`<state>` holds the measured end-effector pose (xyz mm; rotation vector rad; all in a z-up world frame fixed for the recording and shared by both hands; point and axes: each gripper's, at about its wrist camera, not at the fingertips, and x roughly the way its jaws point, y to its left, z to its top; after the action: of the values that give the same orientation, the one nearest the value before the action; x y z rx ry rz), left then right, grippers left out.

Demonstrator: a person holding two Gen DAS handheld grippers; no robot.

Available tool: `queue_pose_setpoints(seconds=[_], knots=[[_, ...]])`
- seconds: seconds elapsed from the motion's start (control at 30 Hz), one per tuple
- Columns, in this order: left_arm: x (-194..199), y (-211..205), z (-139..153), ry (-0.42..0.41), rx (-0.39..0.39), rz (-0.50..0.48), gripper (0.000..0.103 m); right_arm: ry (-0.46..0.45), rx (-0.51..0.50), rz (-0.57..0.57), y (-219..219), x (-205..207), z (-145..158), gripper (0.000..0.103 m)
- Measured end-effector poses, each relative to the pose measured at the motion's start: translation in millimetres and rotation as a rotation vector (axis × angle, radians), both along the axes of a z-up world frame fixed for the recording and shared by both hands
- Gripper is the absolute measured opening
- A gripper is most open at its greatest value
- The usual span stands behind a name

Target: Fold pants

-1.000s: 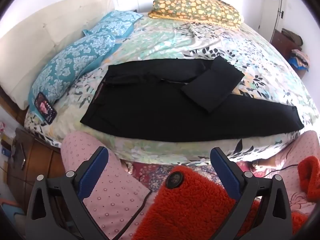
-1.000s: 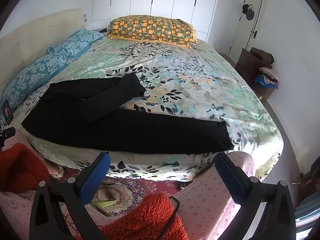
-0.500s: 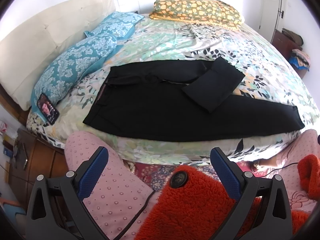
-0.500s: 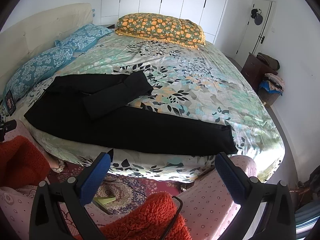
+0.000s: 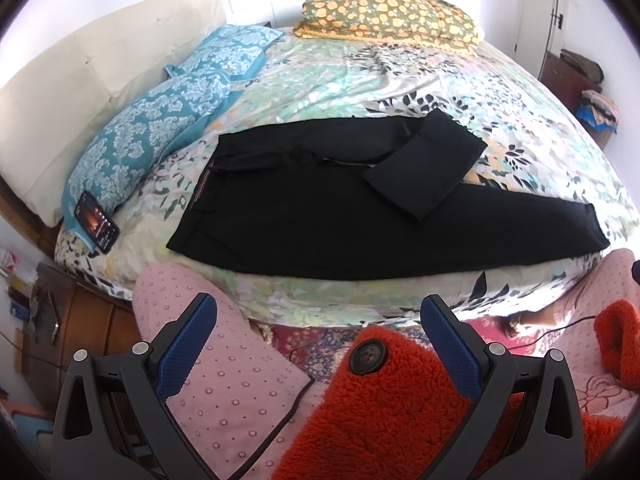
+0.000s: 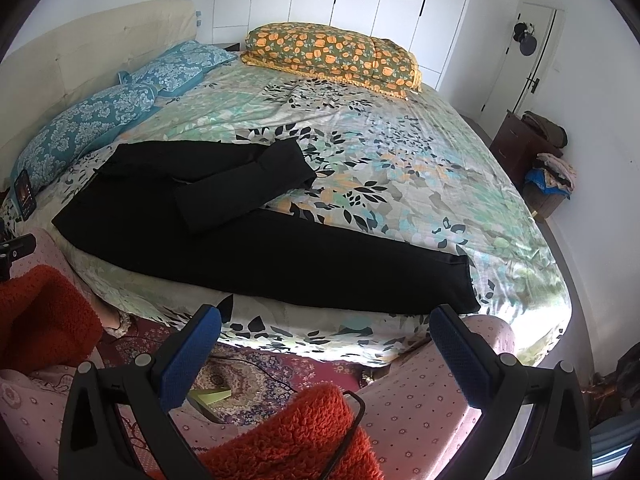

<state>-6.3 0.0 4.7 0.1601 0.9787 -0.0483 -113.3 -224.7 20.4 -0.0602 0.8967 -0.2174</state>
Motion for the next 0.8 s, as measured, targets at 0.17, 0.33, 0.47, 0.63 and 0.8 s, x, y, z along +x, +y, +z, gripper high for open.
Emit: queue_pose_setpoints(seconds=[0.17,0.33,0.47,0.63,0.8], knots=[[-0.1,-1.9,-1.0,0.001,-0.002,-0.004,0.102,0.006,-0.005,0.002,0.9,0.0,-1.5,0.103],[0.5,-1.9,-3.1,0.007,-0.003,-0.005,0.102,0.014,-0.007,0.001,0.2,0.3,-2.6,0.103],[0.3,-1.6,-4.0,0.009,-0.003,-0.005,0.102,0.02,-0.009,0.003,0.4,0.8,-4.0,0.103],[-0.1,-1.7,-5.9,0.011,-0.004,-0.003,0.102,0.023,-0.011,0.001,-0.2,0.9,-4.8,0.103],[0.1,-1.1,-6.6,0.012,-0.004,-0.004,0.102,0.025,-0.009,-0.001,-1.0,0.4,-5.7,0.103]])
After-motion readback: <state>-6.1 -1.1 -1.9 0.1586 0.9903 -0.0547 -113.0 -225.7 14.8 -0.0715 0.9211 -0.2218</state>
